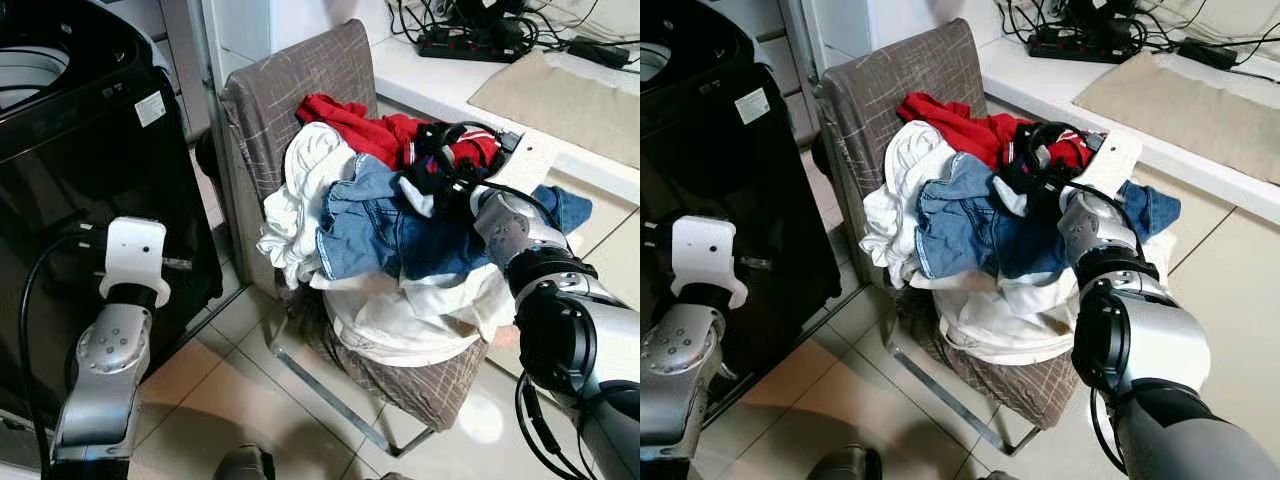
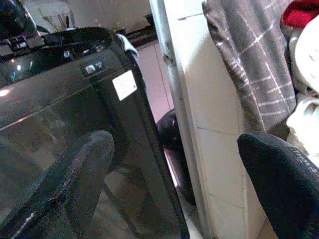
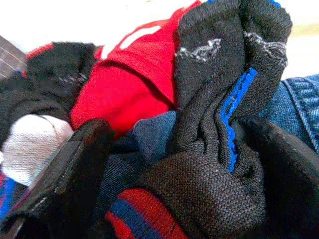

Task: Clothes washing

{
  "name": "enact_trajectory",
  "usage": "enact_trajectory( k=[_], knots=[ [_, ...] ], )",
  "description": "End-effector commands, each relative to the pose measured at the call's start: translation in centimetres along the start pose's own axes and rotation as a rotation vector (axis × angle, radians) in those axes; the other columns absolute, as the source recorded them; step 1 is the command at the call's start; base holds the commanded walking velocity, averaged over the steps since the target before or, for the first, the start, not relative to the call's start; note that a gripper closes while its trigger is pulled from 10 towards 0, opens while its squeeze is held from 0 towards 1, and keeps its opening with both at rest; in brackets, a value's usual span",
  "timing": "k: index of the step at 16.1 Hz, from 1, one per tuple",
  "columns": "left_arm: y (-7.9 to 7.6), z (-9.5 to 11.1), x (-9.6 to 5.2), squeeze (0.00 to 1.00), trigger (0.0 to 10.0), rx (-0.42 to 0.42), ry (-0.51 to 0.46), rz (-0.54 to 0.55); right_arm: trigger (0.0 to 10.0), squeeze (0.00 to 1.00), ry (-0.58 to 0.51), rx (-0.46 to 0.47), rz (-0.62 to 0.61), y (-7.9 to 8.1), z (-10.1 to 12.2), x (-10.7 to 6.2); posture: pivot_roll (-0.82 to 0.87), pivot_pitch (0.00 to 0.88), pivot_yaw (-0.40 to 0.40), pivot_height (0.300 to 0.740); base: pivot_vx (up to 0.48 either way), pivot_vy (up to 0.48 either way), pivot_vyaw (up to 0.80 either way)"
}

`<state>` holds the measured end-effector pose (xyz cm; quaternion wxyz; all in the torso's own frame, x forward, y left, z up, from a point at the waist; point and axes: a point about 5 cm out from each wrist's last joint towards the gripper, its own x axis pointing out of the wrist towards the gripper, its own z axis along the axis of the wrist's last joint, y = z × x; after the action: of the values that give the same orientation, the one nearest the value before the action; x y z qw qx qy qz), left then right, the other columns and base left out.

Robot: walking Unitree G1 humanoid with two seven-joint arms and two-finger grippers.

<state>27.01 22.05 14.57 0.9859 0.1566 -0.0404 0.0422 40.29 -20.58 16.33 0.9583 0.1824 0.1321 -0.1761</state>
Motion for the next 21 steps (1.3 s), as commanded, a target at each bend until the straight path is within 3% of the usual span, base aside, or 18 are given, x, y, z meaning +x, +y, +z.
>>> enact_trajectory(
  k=[1, 4, 5, 11, 13, 14, 18, 21],
  knots=[
    [-0.3, -0.1, 0.1, 0.0, 10.0, 0.002, 0.003, -0.012, 10.0, 0.0, 0.095, 0.027, -0.07, -1.9, -1.9, 0.1, 0.11, 0.023, -0.056, 0.74, 0.0, 0.0, 0.0],
    [-0.2, -0.3, 0.2, 0.0, 10.0, -0.002, 0.006, -0.01, 10.0, 0.0, 0.115, -0.015, -0.102, -3.0, -2.8, 0.0, 0.1, 0.015, -0.055, 0.74, 0.0, 0.0, 0.0],
    [-0.4, -0.3, 0.4, 0.0, 10.0, -0.005, 0.006, -0.018, 10.0, 1.0, 0.156, 0.0, -0.106, -3.4, -3.8, -0.1, 0.1, 0.014, -0.053, 0.74, 0.0, 0.0, 0.0],
    [-1.0, -0.2, 1.0, 0.0, 10.0, -0.019, 0.01, -0.035, 10.0, 1.0, 0.186, 0.044, -0.092, -3.3, -4.5, -0.2, 0.08, 0.023, -0.045, 0.74, 0.0, 0.0, 0.0],
    [-1.2, -0.2, 1.1, 0.0, 10.0, -0.023, 0.008, -0.04, 10.0, 1.0, 0.186, 0.017, -0.082, -3.1, -4.5, -0.2, 0.08, 0.025, -0.045, 0.74, 0.0, 0.0, 0.0],
    [-1.2, -0.2, 1.2, 0.0, 10.0, -0.023, 0.008, -0.04, 0.0, 0.0, 0.182, 0.025, -0.068, -2.9, -4.5, -0.2, 0.08, 0.025, -0.045, 0.74, 0.0, 0.0, 0.0],
    [-1.2, -0.3, 1.2, 0.0, 10.0, -0.02, 0.013, -0.038, 0.0, 0.0, 0.157, 0.043, -0.046, -2.8, -4.2, -0.1, 0.08, 0.029, -0.046, 0.74, 0.0, 0.0, 0.0],
    [-1.7, -0.5, 1.0, 0.0, 10.0, -0.024, 0.026, -0.06, 0.0, 0.0, 0.093, -0.036, -0.001, -2.1, -3.7, -0.1, 0.08, 0.033, -0.045, 0.74, 0.0, 0.0, 0.0]
  ],
)
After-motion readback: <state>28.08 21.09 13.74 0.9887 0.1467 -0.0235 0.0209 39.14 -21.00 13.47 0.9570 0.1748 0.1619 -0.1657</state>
